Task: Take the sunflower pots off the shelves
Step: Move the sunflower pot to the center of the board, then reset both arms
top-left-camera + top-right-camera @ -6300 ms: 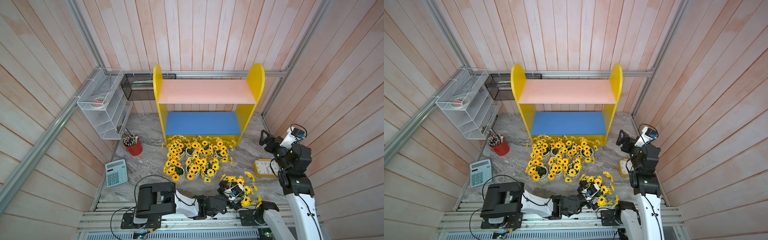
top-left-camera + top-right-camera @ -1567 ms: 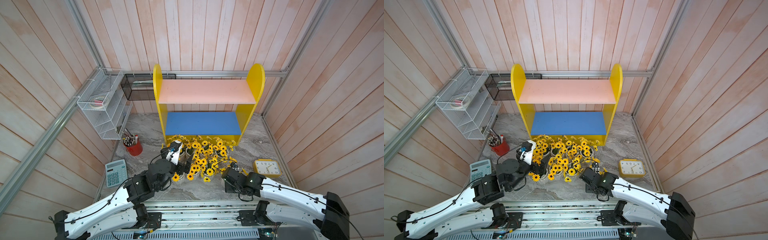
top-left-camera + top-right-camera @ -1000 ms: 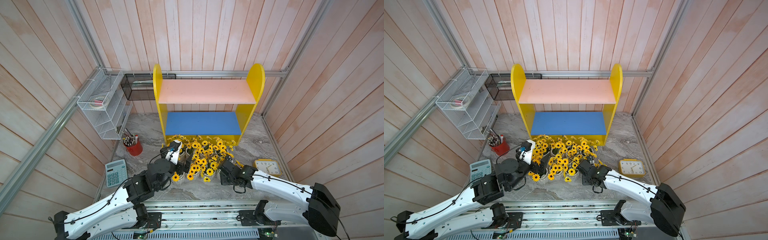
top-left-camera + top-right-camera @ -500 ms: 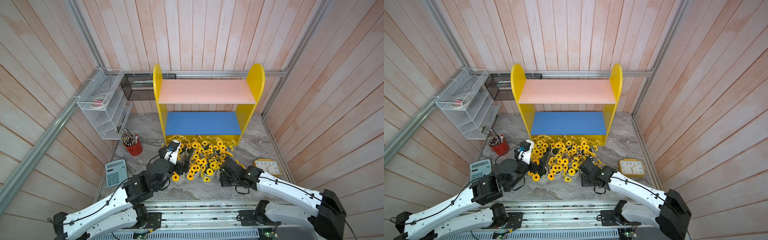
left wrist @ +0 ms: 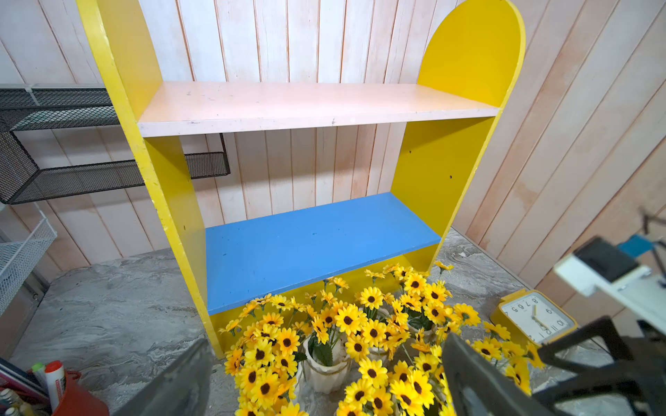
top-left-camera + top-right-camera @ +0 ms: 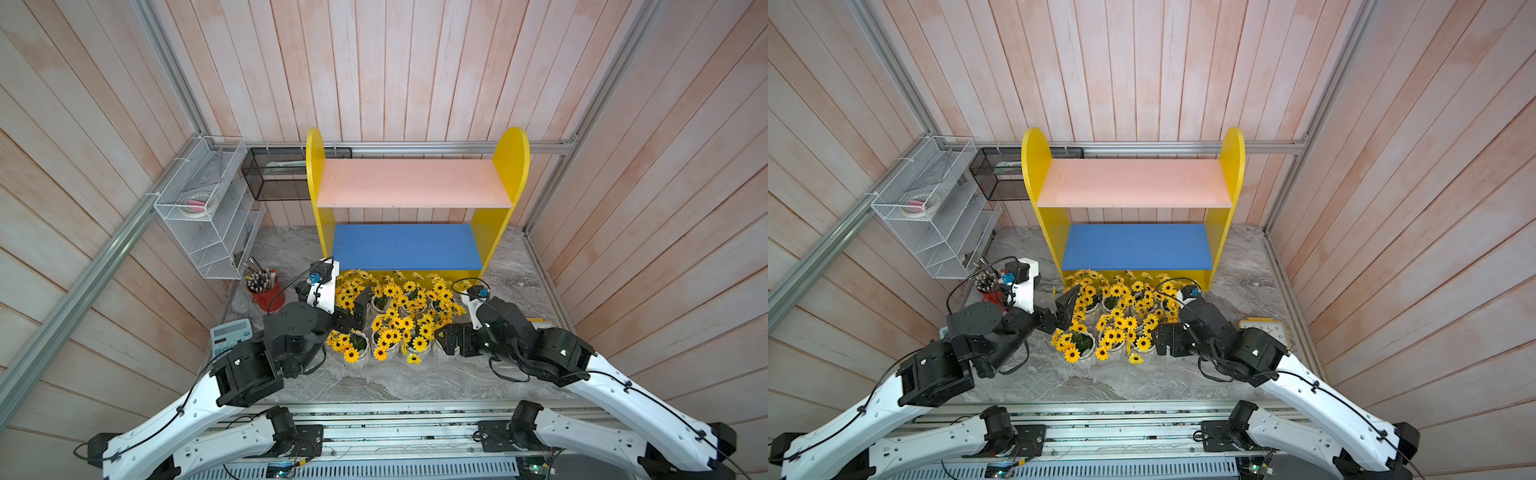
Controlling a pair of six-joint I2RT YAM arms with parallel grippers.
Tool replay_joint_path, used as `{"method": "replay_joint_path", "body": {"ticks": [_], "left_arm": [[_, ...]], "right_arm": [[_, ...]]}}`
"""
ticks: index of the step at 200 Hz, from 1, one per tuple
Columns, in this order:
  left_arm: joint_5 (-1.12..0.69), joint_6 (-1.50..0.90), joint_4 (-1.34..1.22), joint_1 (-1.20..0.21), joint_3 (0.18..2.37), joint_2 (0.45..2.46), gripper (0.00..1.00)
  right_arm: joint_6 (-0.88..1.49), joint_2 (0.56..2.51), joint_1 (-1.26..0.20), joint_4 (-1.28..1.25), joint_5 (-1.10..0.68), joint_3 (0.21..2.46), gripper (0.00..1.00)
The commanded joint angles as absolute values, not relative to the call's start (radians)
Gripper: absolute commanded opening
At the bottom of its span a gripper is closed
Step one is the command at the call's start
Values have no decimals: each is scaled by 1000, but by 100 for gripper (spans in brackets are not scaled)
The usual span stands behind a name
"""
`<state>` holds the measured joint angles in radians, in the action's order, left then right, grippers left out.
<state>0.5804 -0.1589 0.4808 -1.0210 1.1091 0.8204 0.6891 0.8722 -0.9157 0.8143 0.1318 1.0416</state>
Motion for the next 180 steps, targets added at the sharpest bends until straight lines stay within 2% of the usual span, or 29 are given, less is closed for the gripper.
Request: {"method": "replay_joint_path", "body": {"ticks": [1,17,31,51,66,78,87,105,123,149,180], "left_arm": [[589,-103,466,-1018,1063,798,100],[553,15,284,-1018,943,735,100],[567,63,214,-1018,886,719,100],[502,46,261,-965,907,775,100],[345,4,281,-813,923,818,100],[227,-28,264,-684,916,834,100],[125,-63,228,-555,899,839,100],[-99,-175,162,-308,877,868,100],[-168,-223,105,-148,854,923,100],[-108,-271,-51,-73,757,967,100],[-29,-254,-232,-47,637,1079,100]], "right_arm": [[552,833,-922,680,177,1085,98],[650,781,-922,538,359,1024,98],[446,733,-922,297,397,919,98],[341,707,-916,51,571,819,98],[106,709,-908,-154,589,750,98],[40,733,-867,-234,640,731,98],[56,747,-755,-232,581,738,98],[228,744,-452,-241,297,711,98],[370,771,-190,-273,91,666,98],[467,829,38,-334,-34,603,98],[391,853,107,-487,-5,480,98]]}}
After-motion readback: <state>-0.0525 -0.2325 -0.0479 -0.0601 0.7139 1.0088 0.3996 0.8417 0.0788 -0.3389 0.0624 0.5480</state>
